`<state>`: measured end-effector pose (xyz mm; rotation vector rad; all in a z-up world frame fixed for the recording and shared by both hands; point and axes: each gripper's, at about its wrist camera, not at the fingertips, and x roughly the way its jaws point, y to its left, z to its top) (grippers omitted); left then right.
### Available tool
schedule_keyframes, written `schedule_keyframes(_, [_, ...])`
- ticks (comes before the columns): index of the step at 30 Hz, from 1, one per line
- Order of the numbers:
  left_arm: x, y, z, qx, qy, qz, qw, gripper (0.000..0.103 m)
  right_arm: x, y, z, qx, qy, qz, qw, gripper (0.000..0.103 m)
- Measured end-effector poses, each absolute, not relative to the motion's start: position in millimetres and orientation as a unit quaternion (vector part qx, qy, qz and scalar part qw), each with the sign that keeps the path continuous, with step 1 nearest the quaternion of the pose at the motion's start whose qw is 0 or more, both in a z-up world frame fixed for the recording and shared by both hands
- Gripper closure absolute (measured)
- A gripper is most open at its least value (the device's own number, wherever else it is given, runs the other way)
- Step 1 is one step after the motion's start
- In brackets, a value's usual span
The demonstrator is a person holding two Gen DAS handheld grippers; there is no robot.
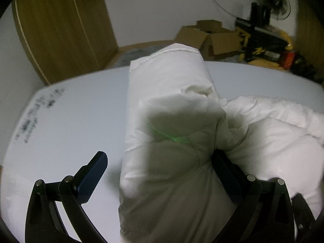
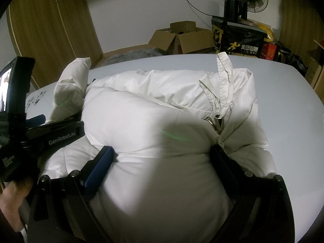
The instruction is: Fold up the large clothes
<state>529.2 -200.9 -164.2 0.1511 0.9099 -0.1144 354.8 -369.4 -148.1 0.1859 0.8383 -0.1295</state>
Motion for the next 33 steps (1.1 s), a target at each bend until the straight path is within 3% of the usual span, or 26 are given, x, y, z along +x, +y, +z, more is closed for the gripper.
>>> schedule_keyframes(2, [516.9,-187.2,-151.3,0.077,0.436,-0.067,0.894,0.000,349.6,-366.5,-140.2,0.076,0.420,-0.071,0.902,0.006])
schedule_keyframes(5, [469.3,-167.0,-108.1,0.114,0.364,-0.083,0.920,0.000,313.2,-358.8,-110.1,0.088,0.407,-0.069,0.907,0.006])
schedule_keyframes(11, [324.7,-105.8,-36.9,0.132,0.258,-0.071,0.954,0.000,201.7,-323.1,-64.0,0.094,0.381,-0.044,0.919,0.000])
schedule_keyframes(15, [239.2,-71.8,-29.6,0.102,0.222,-0.097,0.965,0.000,137.5,-288.4,-51.7,0.046,0.333,-0.043,0.941,0.000])
schedule_keyframes(17, [224.3,-64.6,-38.8,0.086,0.240,-0.102,0.961,0.000,121.0,-289.4,-56.1,0.045,0.330,-0.071,0.940,0.000])
schedule_keyframes(20, [246.5,-64.1,-53.7,0.046,0.324,-0.128,0.936,0.000,117.0,-327.9,-74.0,0.128,0.375,-0.084,0.914,0.000])
schedule_keyframes(23, [305.2,-53.4,-69.7,-0.040,0.431,-0.179,0.883,0.000,111.0,-385.6,-97.9,0.252,0.413,-0.067,0.873,0.000])
schedule_keyframes(25, [349.9,-44.6,-83.1,-0.109,0.486,-0.201,0.844,0.000,105.4,-403.5,-110.6,0.279,0.419,-0.076,0.860,0.000])
schedule_keyframes(28, [413.2,-43.3,-100.7,-0.172,0.522,-0.201,0.811,0.000,115.1,-431.4,-137.5,0.353,0.439,-0.041,0.826,0.001])
schedule_keyframes(33, [506.5,-74.0,-124.7,-0.181,0.552,-0.234,0.779,0.000,135.4,-443.1,-165.1,0.386,0.450,-0.030,0.805,0.002])
